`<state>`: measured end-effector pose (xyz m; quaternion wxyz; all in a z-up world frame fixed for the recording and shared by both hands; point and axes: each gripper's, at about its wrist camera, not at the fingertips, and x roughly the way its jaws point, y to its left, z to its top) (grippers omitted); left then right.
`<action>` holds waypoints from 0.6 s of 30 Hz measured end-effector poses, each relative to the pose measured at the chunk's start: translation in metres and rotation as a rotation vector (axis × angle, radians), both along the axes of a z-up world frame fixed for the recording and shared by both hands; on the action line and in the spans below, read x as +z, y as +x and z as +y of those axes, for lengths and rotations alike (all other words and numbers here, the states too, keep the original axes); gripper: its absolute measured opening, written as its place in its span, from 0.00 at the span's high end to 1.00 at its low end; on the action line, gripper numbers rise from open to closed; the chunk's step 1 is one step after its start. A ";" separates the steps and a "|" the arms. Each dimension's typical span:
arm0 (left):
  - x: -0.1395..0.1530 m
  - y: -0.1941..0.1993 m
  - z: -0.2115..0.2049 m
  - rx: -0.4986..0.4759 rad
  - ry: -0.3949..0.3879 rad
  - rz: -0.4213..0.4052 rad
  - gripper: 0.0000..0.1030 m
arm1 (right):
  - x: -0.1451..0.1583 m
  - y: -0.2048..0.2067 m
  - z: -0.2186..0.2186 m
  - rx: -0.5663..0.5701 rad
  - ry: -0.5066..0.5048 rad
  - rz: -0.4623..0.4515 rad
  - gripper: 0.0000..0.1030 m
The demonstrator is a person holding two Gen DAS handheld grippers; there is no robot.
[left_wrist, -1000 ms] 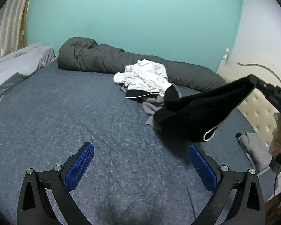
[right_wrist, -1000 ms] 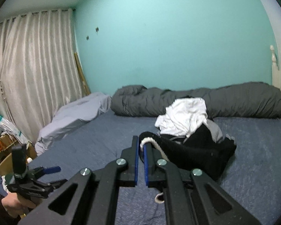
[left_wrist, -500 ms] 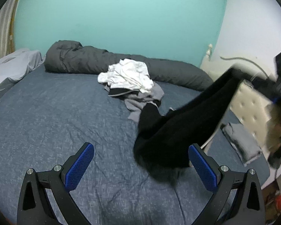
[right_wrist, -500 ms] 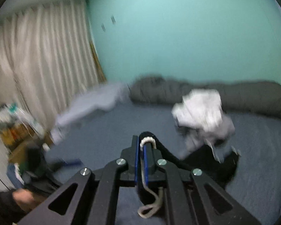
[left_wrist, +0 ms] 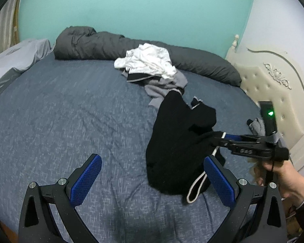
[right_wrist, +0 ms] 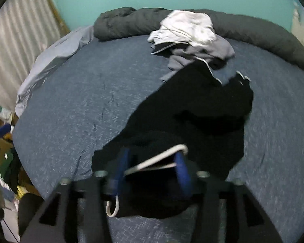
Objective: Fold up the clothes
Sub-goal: 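Pull the black sweatshirt off the pile with the right gripper, then grasp the sweatshirt hem with the left gripper while the right gripper holds the collar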
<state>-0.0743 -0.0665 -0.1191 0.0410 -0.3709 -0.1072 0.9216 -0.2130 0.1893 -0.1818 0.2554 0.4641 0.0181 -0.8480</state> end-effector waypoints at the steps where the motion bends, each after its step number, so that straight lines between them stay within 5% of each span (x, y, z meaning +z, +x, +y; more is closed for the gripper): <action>1: -0.004 -0.002 0.001 -0.003 0.000 -0.008 0.00 | 0.000 0.001 0.007 -0.019 -0.021 -0.001 0.39; 8: -0.031 -0.018 0.018 -0.058 0.004 -0.057 0.00 | 0.017 0.023 0.052 -0.076 -0.143 0.045 0.30; 18: -0.061 -0.029 0.045 -0.135 0.024 -0.099 0.00 | -0.026 0.044 0.033 -0.019 -0.156 -0.062 0.30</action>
